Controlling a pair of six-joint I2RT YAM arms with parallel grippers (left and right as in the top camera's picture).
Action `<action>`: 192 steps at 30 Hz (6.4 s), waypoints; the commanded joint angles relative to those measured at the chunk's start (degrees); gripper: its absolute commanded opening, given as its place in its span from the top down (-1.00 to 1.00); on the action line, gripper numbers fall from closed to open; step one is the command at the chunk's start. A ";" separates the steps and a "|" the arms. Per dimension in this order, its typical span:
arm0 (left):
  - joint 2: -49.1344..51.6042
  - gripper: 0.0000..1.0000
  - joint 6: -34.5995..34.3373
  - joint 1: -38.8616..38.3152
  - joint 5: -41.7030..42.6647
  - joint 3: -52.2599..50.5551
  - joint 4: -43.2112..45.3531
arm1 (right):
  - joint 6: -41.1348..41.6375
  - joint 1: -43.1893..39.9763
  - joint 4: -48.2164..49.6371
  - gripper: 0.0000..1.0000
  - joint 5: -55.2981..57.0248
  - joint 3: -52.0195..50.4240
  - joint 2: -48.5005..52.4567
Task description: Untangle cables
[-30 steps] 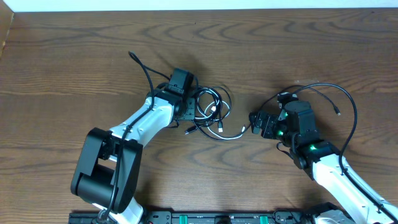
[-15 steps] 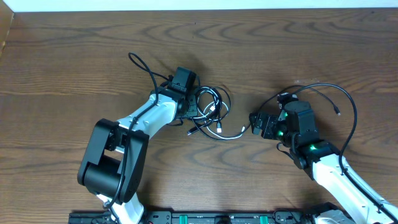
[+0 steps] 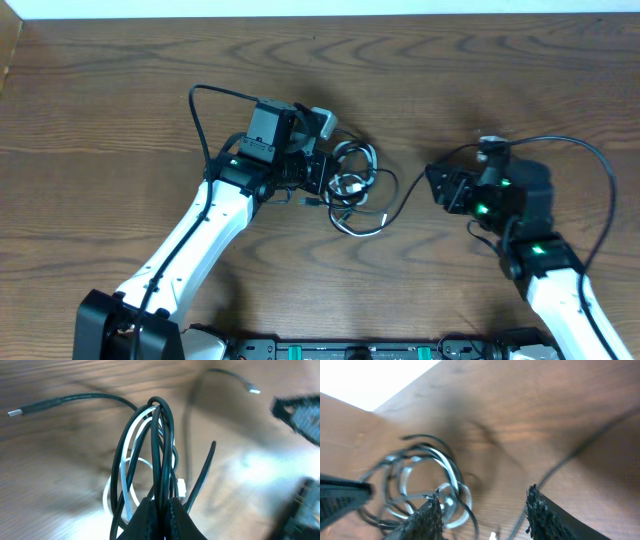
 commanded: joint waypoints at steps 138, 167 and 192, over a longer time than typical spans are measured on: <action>-1.14 -0.01 -1.40 -0.66 12.76 0.04 4.87 | -3.41 5.75 -4.61 0.98 -9.92 -0.02 -12.44; 0.90 -0.71 2.03 -15.04 3.32 0.02 2.21 | 6.88 -0.76 22.77 0.97 -17.20 0.04 2.16; 2.01 -0.47 -4.87 -18.93 -20.72 0.02 8.33 | 11.23 2.23 9.05 0.97 -7.28 1.18 2.40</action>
